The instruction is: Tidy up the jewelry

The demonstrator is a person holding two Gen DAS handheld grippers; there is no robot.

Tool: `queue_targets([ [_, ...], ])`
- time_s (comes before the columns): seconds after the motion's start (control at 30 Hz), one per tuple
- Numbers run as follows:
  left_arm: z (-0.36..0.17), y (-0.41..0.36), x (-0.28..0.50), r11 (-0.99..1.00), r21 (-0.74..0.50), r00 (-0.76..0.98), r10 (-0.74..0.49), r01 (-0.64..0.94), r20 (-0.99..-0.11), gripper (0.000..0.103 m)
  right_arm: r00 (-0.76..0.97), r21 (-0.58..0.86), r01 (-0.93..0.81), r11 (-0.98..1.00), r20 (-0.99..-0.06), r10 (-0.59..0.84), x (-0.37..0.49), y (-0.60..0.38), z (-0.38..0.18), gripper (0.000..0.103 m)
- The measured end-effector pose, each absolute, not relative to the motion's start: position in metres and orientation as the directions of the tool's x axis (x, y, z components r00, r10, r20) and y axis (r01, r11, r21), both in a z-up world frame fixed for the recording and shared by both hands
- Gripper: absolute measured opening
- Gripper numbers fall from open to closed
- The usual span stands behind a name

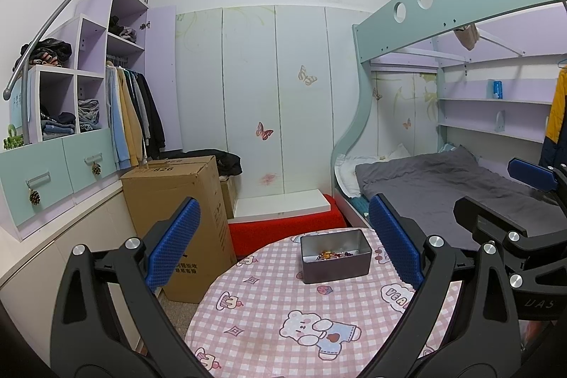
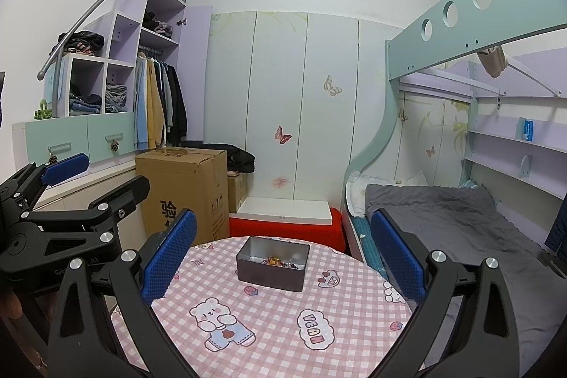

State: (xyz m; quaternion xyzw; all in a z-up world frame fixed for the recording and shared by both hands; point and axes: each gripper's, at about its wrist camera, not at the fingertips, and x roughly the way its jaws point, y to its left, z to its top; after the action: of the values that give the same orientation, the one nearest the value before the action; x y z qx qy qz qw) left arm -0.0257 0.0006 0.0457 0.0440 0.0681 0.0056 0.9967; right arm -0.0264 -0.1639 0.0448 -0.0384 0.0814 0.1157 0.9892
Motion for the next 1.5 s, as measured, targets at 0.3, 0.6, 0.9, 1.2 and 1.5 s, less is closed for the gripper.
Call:
queue_targets([
  [0.3, 0.0447, 0.0019, -0.0257, 0.996, 0.089, 0.991, 0.018, -0.006, -0.136, 0.094, 0.96, -0.056, -0.235, 0.97, -0.172, 0.222, -0.0267, -0.1635, 0.0426, 0.095],
  [0.6, 0.045, 0.0016, -0.0252, 0.996, 0.09, 0.991, 0.018, -0.006, -0.136, 0.094, 0.96, -0.056, -0.235, 0.971, -0.173, 0.222, -0.0262, -0.1639, 0.0429, 0.095],
  [0.9, 0.0454, 0.0018, -0.025, 0.996, 0.089, 0.991, 0.017, -0.005, -0.136, 0.094, 0.96, -0.056, -0.233, 0.971, -0.173, 0.221, -0.0268, -0.1637, 0.0421, 0.095],
  [1.2, 0.0453, 0.0022, -0.025, 0.996, 0.089, 0.99, 0.017, -0.004, -0.137, 0.094, 0.96, -0.056, -0.234, 0.971, -0.173, 0.221, -0.0259, -0.1643, 0.043, 0.095],
  [1.5, 0.0448, 0.0034, -0.0253, 0.996, 0.09, 0.99, 0.018, -0.005, -0.137, 0.094, 0.96, -0.055, -0.231, 0.971, -0.174, 0.218, -0.0267, -0.1652, 0.0417, 0.095],
])
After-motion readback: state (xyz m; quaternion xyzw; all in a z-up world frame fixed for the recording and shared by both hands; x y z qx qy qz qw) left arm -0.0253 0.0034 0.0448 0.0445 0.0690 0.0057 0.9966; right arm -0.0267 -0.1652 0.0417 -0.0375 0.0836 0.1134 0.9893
